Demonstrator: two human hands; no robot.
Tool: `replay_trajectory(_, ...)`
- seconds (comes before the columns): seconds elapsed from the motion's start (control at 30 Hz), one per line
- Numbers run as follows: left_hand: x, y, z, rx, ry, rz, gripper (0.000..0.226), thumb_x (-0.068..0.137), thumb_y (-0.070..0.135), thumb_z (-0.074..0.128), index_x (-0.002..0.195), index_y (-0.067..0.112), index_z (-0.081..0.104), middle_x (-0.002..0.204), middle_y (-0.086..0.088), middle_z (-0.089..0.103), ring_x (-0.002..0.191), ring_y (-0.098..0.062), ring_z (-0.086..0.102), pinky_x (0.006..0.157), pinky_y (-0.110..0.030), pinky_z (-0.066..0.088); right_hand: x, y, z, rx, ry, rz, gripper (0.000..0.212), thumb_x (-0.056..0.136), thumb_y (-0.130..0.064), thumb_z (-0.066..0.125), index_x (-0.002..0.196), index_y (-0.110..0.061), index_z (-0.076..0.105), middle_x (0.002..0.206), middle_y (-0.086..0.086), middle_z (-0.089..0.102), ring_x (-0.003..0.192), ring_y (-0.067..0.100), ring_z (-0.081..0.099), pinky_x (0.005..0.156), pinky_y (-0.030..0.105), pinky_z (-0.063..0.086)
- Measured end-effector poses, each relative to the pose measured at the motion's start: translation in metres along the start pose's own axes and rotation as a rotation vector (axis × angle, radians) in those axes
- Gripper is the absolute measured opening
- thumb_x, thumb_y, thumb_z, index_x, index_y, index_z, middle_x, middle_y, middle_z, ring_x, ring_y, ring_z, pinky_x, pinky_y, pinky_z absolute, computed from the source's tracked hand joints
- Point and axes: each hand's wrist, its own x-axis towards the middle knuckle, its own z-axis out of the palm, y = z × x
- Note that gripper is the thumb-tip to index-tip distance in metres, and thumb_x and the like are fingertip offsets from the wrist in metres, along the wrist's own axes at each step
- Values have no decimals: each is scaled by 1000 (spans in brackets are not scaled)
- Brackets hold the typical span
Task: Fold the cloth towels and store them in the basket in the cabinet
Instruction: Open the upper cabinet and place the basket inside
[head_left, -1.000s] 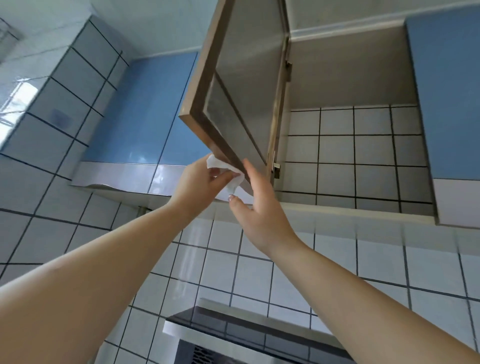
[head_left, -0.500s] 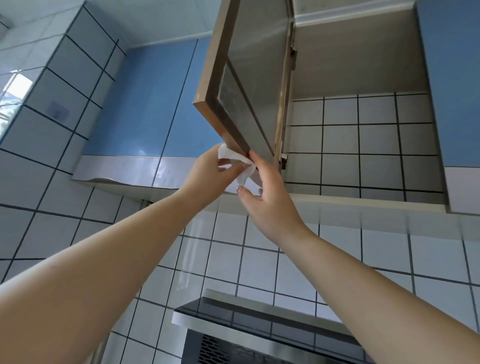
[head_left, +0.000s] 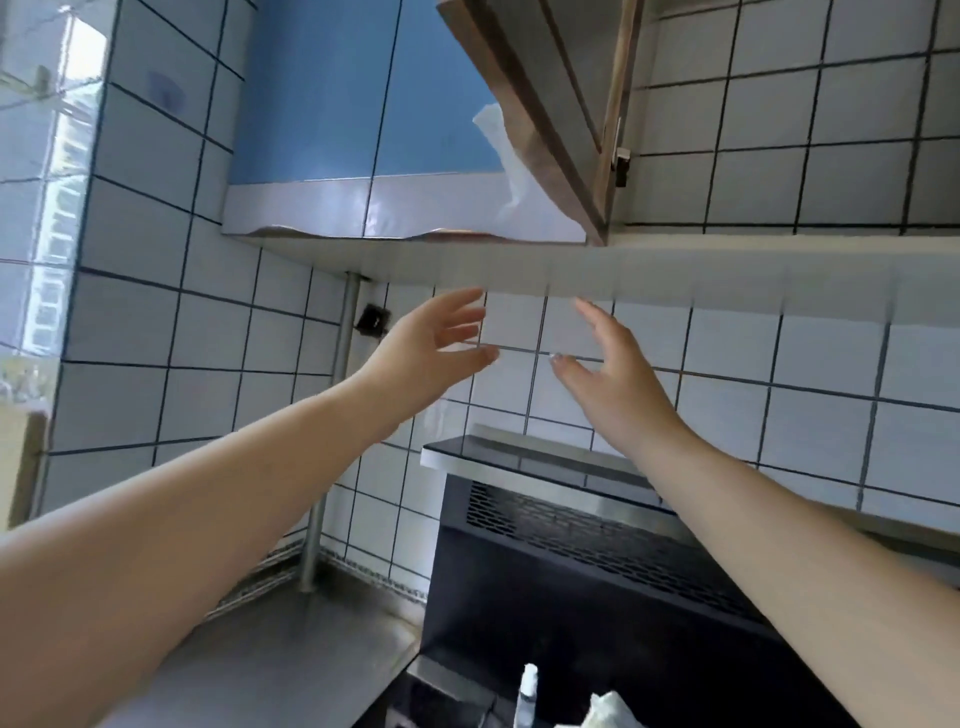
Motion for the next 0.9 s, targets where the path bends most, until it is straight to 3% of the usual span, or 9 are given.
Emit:
replay_trajectory(0.23, -93, 8, 12, 50, 31, -162, 56, 85, 10, 66, 135, 25, 45, 127, 7, 58, 115, -6, 56, 98, -24, 45, -75, 8, 6, 129, -156, 33, 54, 94, -29, 52, 144, -28, 30, 150, -11, 28, 133, -2, 23, 101, 18, 18)
replay_trajectory(0.33, -145, 12, 26, 7, 116, -264, 50, 84, 7, 67, 126, 29, 51, 121, 7, 61, 111, -6, 59, 99, -31, 47, -115, 11, 2, 215, -254, 58, 54, 93, -30, 53, 142, -30, 33, 149, -10, 30, 123, -7, 24, 106, 24, 25)
replay_trajectory(0.4, -179, 14, 35, -11, 157, -319, 49, 83, 7, 68, 125, 29, 52, 119, 8, 63, 109, -5, 61, 95, -28, 48, -137, 12, 1, 262, -308, 68, 53, 92, -28, 54, 141, -29, 34, 148, -8, 32, 127, -4, 25, 111, 30, 27)
replay_trajectory(0.53, -262, 28, 55, -51, 254, -453, 47, 84, 5, 67, 121, 31, 55, 119, 5, 64, 108, -7, 62, 93, -25, 49, -195, 11, 6, 353, -447, 68, 53, 91, -28, 56, 140, -29, 36, 147, -6, 33, 138, 7, 26, 106, 23, 21)
replay_trajectory(0.73, -379, 66, 69, -57, 434, -650, 48, 83, 8, 69, 125, 25, 54, 123, 0, 63, 110, -9, 61, 94, -27, 48, -280, -20, 19, 494, -669, 41, 53, 90, -28, 58, 139, -26, 38, 145, -4, 37, 128, -2, 29, 107, 23, 24)
replay_trajectory(0.9, -454, 103, 61, -30, 571, -743, 50, 84, 11, 68, 130, 22, 52, 121, 4, 63, 111, -7, 60, 94, -26, 49, -331, -64, 31, 596, -818, 31, 54, 90, -25, 59, 140, -24, 38, 146, -1, 37, 126, 0, 31, 103, 20, 24)
